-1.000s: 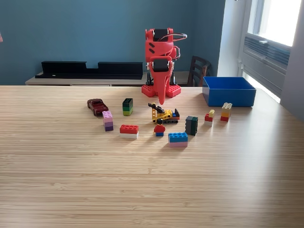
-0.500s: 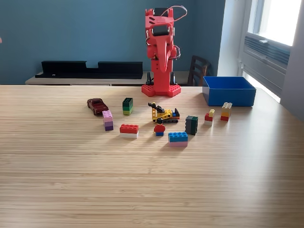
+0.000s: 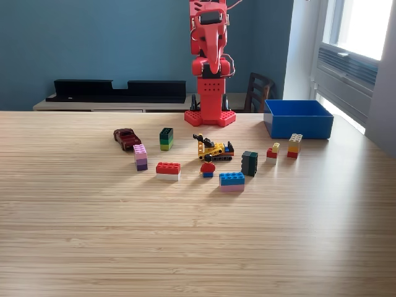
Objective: Grasp a lego block and put it in the bin.
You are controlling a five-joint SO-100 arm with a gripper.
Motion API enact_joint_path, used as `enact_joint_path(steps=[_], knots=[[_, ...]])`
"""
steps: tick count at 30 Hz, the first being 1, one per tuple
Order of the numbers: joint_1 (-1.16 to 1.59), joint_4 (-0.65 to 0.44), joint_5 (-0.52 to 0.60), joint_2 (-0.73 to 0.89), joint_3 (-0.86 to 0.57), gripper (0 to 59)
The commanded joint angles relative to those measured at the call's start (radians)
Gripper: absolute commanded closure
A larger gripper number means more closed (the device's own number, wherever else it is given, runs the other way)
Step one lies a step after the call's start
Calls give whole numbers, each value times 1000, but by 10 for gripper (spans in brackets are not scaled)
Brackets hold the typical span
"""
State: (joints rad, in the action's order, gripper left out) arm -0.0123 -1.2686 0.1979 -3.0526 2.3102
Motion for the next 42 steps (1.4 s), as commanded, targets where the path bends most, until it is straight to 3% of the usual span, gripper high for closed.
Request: enact_joint_path(steps=[1, 10, 16, 18, 24, 34, 42], knots=[[-123, -3, 83, 304, -215, 449], [-431, 11, 290, 704, -394, 362], [-557, 80, 397, 904, -417, 221], [-563, 84, 420, 957, -428, 199], [-558, 127, 495, 1080, -459, 196], [-494, 126, 630, 1339, -638, 254], [-442, 126, 664, 1522, -712, 265]])
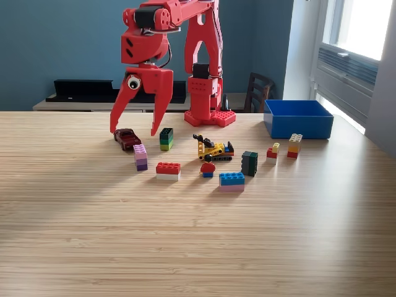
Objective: Grasp a lego block and put it in the bin.
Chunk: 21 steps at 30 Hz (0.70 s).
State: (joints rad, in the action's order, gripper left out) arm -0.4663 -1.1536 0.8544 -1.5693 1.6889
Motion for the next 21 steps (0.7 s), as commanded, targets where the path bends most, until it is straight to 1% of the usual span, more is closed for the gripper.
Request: enact_joint_path(steps=[1, 13, 17, 21], knots=[[12, 11, 8, 54, -97, 268], [-11, 12, 32, 192, -149, 299], [-21, 31, 41, 242, -176, 302], [-25, 31, 80, 279, -201, 328]])
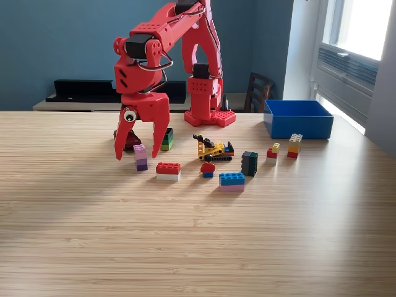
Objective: Grasp a lego block and put it in the bin.
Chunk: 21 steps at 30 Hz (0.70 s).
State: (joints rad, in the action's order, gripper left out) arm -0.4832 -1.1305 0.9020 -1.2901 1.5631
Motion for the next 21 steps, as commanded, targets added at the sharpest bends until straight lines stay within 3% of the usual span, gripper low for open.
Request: enact_joint_path(steps=[1, 8, 11, 21], knots=[[-8, 8, 32, 6, -77, 336], [-6, 20, 38, 12, -71, 559], [-6, 20, 38, 12, -69, 585], [-15, 11, -28, 0, -26, 585]])
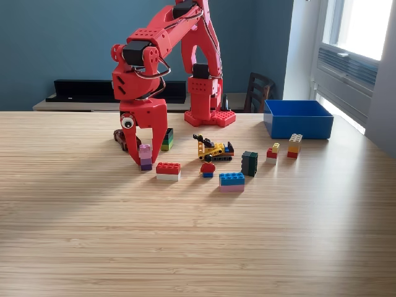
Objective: Grasp a lego block and put it in the bin.
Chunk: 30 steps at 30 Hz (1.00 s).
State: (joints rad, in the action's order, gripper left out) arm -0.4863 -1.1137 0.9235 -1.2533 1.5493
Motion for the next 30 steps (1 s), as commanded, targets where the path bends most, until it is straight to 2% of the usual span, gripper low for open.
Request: enact_joint_path(steps=[1, 3, 6, 17, 24, 30], knots=[[-18, -15, -69, -37, -6, 585], [-40, -54, -109, -41, -9, 585], [-57, -160, -178, -81, -89, 585], [31, -402, -396, -417, -350, 585], [428, -500, -472, -601, -252, 585], [811, -568, -485, -641, -184, 585]])
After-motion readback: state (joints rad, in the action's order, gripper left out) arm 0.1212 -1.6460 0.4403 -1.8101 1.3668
